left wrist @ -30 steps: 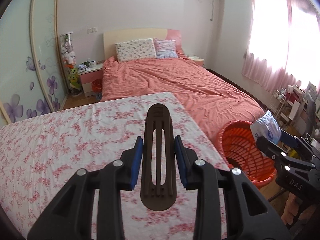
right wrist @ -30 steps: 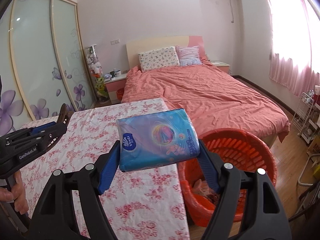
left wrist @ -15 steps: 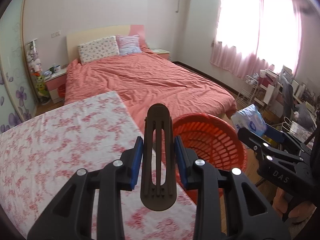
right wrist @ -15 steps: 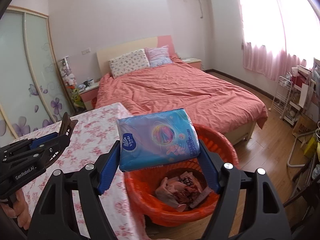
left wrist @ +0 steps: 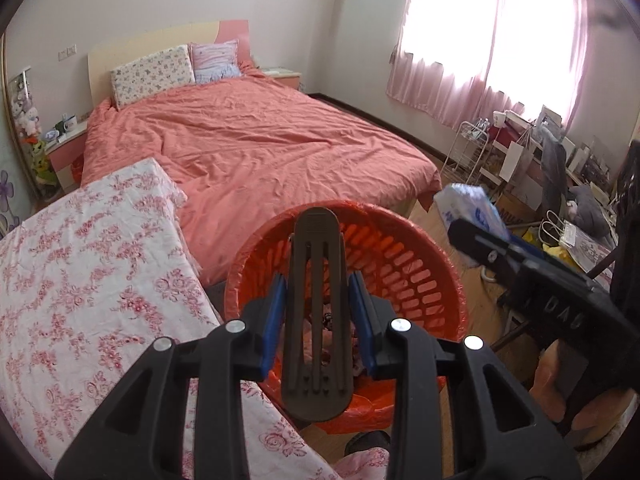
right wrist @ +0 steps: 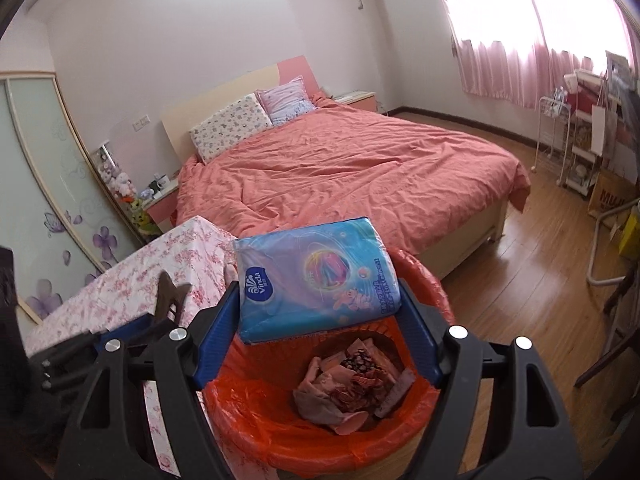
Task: Collect trash
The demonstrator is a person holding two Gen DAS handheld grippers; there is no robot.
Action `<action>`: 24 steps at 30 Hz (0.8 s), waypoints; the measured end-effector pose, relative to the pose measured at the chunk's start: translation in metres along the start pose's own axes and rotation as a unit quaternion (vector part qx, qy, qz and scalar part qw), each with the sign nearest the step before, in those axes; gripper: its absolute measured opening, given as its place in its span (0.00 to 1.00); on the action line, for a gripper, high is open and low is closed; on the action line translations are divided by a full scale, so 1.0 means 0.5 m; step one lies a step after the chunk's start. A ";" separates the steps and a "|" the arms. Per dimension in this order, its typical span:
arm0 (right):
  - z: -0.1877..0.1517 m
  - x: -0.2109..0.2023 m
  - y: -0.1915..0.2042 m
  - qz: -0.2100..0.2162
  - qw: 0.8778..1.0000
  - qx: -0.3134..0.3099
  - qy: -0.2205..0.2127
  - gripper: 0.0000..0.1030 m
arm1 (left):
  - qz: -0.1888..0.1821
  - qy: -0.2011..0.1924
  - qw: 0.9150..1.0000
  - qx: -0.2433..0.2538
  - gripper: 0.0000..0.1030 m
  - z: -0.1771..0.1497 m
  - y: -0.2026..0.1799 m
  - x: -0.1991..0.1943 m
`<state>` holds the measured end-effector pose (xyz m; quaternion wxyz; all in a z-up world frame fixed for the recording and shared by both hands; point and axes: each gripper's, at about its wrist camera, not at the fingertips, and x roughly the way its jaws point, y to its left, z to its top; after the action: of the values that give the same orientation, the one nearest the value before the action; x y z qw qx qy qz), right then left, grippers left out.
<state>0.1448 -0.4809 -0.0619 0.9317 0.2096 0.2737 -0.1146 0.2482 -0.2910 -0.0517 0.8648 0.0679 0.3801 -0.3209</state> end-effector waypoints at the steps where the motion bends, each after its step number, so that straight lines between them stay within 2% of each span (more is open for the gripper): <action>1: 0.002 0.005 -0.003 0.001 1.000 0.004 0.002 0.74 | 0.003 0.006 1.000 -0.006 0.41 -0.003 0.005 0.009; 2: 0.004 0.011 -0.005 0.007 1.000 0.007 0.004 0.77 | 0.005 0.009 1.000 -0.012 0.51 -0.006 0.012 0.015; 3: 0.005 0.015 -0.006 0.011 1.000 0.010 0.007 0.82 | 0.008 0.012 1.000 -0.021 0.54 -0.011 0.022 0.020; 10: -0.017 -0.004 0.010 -0.009 1.000 -0.009 0.005 0.87 | 0.035 0.010 0.998 -0.047 0.57 -0.042 0.095 -0.012; 15: -0.046 -0.062 0.040 -0.038 0.998 -0.038 -0.023 0.93 | 0.064 -0.027 0.996 -0.048 0.65 -0.085 0.126 -0.105; 17: -0.059 -0.094 0.058 -0.048 0.997 -0.052 -0.037 0.94 | 0.081 -0.042 0.995 -0.044 0.73 -0.100 0.130 -0.143; 20: -0.075 -0.131 0.085 -0.057 0.995 -0.066 -0.051 0.97 | 0.114 -0.072 0.990 -0.044 0.84 -0.143 0.141 -0.220; 24: -0.117 -0.187 0.132 -0.077 0.990 -0.095 -0.076 0.98 | 0.149 -0.101 0.983 -0.047 0.93 -0.201 0.148 -0.302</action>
<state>0.0625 -0.3868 -0.0326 0.9539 0.0895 0.2270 -0.1747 0.1552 -0.1206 -0.0255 0.9390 0.0505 0.2913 -0.1756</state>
